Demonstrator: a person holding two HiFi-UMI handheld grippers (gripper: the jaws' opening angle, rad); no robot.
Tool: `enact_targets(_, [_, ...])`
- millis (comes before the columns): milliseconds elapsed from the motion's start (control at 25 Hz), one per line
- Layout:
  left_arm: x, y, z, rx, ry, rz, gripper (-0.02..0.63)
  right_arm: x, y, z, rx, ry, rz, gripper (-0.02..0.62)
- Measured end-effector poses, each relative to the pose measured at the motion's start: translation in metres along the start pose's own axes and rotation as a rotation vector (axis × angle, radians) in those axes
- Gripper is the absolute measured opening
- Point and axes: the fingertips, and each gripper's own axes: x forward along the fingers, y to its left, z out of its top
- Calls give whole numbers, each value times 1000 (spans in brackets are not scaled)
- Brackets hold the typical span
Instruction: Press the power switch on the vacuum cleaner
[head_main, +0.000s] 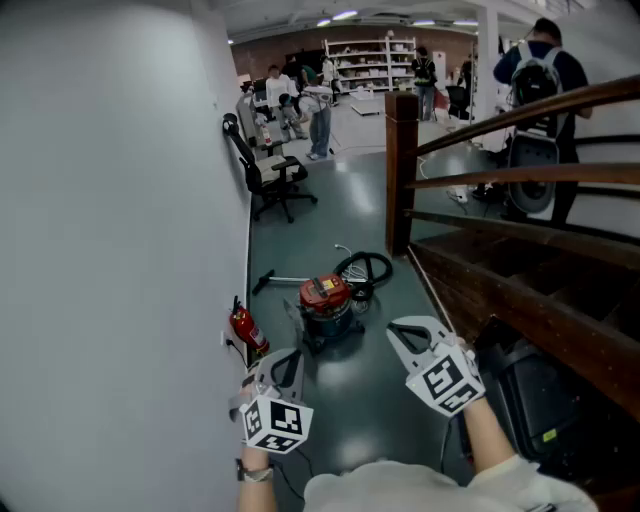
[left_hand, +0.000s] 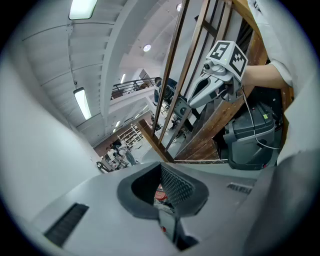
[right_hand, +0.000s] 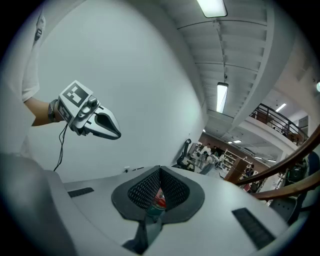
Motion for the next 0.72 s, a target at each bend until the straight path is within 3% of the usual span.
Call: enact_targets(720, [-2,-23,16,-3,-10,-3,-2,-23,0,-9,13,-29,22,29])
